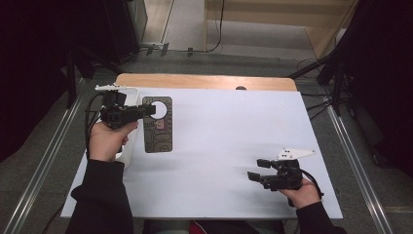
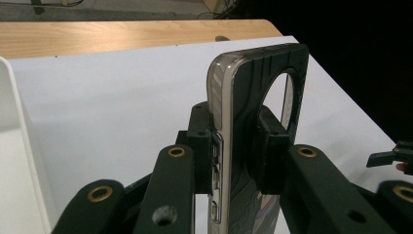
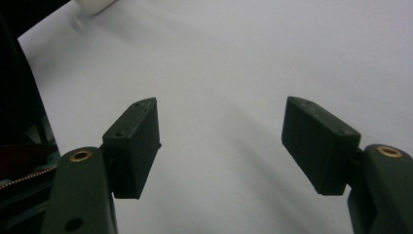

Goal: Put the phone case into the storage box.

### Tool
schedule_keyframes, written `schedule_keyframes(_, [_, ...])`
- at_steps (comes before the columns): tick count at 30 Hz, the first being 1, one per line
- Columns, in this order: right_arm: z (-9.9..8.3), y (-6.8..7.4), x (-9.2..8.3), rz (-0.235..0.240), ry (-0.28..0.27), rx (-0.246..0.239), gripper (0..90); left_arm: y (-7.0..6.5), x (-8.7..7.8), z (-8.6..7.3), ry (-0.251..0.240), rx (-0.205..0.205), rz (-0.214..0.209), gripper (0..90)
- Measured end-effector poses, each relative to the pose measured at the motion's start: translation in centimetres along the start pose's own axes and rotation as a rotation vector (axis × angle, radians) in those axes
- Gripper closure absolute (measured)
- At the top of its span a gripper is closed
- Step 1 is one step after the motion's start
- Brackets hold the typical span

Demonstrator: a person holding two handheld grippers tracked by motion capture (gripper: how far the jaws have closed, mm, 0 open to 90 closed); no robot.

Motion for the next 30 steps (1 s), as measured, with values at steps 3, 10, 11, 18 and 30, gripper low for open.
schedule_keyframes(3, [-0.2, 0.0, 0.0, 0.001, 0.004, -0.004, 29.0, 0.2, -0.1, 0.2, 0.003, 0.005, 0.005, 73.0])
schedule_keyframes(10, [-0.1, -0.1, 0.0, 0.000, -0.004, 0.002, 28.9, 0.6, -0.2, 0.7, -0.001, 0.001, -0.004, 73.0])
schedule_keyframes(11, [-0.1, -0.2, 0.1, -0.001, -0.002, 0.003, 29.0, 0.6, -0.2, 0.8, 0.002, 0.003, -0.003, 73.0])
schedule_keyframes(18, [-0.2, -0.4, 0.1, -0.007, 0.010, 0.015, 28.8, 1.3, -0.5, 1.3, 0.002, -0.010, -0.004, 72.9])
schedule_keyframes(30, [-0.5, -0.6, 0.4, -0.014, 0.035, 0.034, 28.7, 1.8, -1.4, 2.6, -0.003, -0.012, 0.006, 73.0])
Point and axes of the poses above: each handheld gripper's, and its own axes: x roughly forward along the jaws, z roughly out of its top, y roughly to its left, the point moved 8 cm from there along x, roughly forward along the jaws, and after that the axes turned 7 degrees about y, right-handed, at the moved point
